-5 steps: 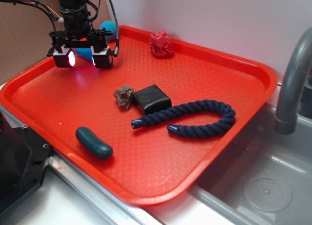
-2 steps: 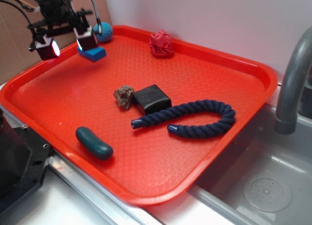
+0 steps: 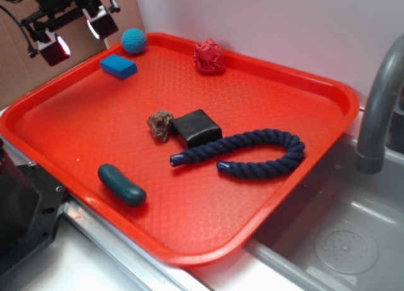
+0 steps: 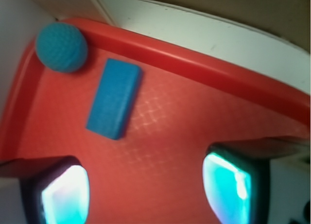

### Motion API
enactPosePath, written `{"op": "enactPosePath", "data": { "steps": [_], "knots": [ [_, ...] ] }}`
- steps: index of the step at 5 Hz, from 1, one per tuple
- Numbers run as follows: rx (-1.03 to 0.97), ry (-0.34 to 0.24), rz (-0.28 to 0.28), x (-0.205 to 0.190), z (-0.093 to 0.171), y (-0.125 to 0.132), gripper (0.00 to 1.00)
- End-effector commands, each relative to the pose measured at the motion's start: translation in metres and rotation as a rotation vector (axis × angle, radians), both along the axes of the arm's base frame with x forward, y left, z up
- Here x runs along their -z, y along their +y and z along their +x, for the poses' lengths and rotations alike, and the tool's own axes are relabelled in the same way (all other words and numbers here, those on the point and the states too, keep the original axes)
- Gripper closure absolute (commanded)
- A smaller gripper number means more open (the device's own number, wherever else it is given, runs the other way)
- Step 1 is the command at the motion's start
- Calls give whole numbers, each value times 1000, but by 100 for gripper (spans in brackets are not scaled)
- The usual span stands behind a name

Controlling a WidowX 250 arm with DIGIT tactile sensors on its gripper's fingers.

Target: Grab the blue block.

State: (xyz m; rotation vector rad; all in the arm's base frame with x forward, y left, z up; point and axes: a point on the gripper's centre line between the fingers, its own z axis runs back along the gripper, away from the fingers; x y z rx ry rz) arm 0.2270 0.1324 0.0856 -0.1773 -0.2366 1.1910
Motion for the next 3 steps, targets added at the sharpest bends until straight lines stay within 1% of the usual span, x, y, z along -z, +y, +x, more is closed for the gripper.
{"op": "enactPosePath", "data": {
  "steps": [1, 2, 3],
  "knots": [
    [-18, 10, 34, 22, 45, 15, 0],
    [-39, 60, 19, 42, 60, 26, 0],
    [-46, 143, 22, 58, 61, 26, 0]
  ]
}}
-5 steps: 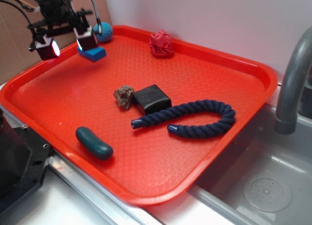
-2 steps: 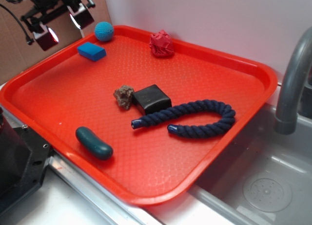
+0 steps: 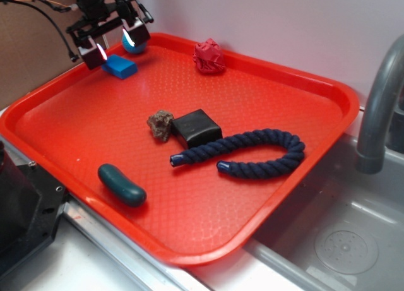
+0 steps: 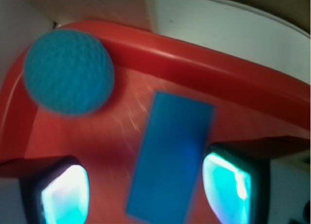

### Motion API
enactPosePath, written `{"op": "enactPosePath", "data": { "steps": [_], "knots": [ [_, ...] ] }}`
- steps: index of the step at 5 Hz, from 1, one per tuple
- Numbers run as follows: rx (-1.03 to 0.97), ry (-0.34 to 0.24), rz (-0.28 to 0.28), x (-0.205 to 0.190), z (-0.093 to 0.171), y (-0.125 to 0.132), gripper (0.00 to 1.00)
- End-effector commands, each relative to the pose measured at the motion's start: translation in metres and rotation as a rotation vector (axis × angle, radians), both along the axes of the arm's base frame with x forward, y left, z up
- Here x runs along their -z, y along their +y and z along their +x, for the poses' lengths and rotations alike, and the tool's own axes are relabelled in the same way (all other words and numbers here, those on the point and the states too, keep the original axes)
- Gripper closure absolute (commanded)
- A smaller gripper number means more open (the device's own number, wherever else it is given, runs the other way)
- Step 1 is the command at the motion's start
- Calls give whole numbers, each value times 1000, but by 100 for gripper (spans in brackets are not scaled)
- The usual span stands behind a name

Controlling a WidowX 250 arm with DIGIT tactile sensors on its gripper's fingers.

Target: Grab the blue block.

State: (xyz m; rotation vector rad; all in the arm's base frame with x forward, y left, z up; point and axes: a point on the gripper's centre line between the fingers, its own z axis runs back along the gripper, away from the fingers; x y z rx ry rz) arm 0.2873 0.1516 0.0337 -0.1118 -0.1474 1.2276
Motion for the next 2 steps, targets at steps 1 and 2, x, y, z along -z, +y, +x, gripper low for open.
{"op": "enactPosePath", "data": {
  "steps": [1, 2],
  "knots": [
    [-37, 104, 36, 19, -14, 7, 100],
    [1, 132, 44, 14, -23, 4, 100]
  ]
}}
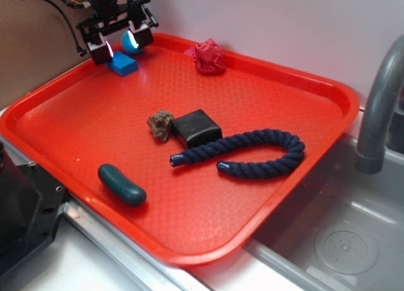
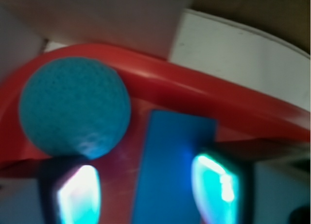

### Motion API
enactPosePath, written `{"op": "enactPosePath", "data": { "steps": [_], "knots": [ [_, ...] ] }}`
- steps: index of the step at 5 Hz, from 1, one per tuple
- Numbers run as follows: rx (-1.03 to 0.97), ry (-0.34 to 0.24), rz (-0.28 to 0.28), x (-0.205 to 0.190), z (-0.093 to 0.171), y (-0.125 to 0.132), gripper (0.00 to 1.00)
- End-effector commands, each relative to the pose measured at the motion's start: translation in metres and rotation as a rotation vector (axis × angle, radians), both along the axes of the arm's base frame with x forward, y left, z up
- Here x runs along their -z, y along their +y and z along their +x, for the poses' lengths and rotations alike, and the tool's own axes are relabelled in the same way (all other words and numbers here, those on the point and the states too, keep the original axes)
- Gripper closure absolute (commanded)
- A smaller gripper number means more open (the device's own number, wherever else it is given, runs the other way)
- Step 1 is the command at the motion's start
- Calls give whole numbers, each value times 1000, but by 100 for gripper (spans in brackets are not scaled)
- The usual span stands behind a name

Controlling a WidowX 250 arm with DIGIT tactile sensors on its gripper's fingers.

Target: Grab the blue block.

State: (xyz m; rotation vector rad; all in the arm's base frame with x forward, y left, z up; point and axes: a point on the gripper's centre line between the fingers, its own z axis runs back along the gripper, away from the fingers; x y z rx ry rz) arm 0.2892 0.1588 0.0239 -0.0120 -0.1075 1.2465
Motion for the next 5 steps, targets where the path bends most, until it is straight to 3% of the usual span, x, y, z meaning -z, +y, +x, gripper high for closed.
{"op": "enactPosePath", "data": {
  "steps": [1, 2, 4, 5],
  "knots": [
    [80, 86, -42, -11, -33, -10, 100],
    [188, 28, -69, -59, -54, -41, 100],
    [290, -40, -36, -101, -86, -76, 100],
    [193, -102, -29, -99, -87, -70, 0]
  ]
}}
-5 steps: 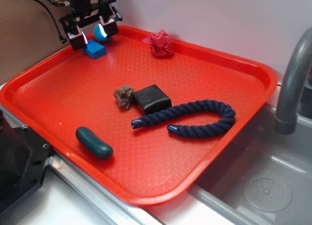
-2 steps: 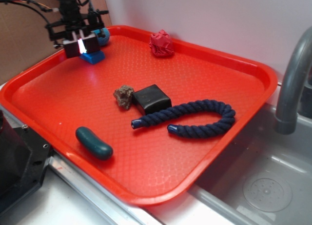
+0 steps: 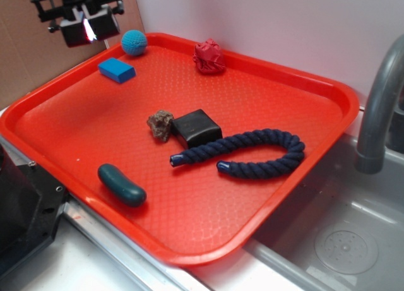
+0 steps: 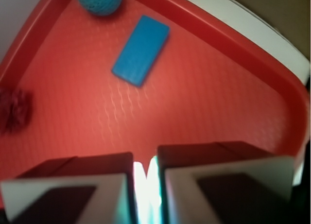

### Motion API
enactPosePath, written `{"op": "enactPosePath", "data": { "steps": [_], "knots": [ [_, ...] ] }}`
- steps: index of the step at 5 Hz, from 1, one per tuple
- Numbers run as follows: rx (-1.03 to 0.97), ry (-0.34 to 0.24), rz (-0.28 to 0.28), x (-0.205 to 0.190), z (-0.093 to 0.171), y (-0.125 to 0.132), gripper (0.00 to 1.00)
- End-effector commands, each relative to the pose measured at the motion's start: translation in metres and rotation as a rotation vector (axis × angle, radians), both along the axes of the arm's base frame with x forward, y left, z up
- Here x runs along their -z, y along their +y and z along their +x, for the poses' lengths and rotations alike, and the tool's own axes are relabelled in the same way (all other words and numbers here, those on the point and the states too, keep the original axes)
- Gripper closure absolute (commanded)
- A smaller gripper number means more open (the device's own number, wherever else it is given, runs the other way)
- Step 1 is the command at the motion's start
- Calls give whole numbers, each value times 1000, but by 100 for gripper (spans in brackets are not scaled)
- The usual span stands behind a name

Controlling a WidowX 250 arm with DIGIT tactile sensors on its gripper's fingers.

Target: Grab the blue block.

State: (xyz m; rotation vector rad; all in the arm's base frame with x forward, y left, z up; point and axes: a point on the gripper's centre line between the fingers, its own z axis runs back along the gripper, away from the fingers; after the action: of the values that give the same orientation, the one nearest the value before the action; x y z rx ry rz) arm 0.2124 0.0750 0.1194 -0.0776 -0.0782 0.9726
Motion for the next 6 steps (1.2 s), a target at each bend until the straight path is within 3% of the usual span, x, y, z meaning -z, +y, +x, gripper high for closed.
{"op": "enactPosePath", "data": {
  "steps": [1, 3, 5, 6],
  "knots": [
    [-140, -94, 12, 21, 14, 32, 0],
    [-195, -31, 21, 56, 46, 46, 0],
    [-266, 57, 11, 66, 37, 83, 0],
    [-288, 66, 10, 73, 33, 91, 0]
  ]
}}
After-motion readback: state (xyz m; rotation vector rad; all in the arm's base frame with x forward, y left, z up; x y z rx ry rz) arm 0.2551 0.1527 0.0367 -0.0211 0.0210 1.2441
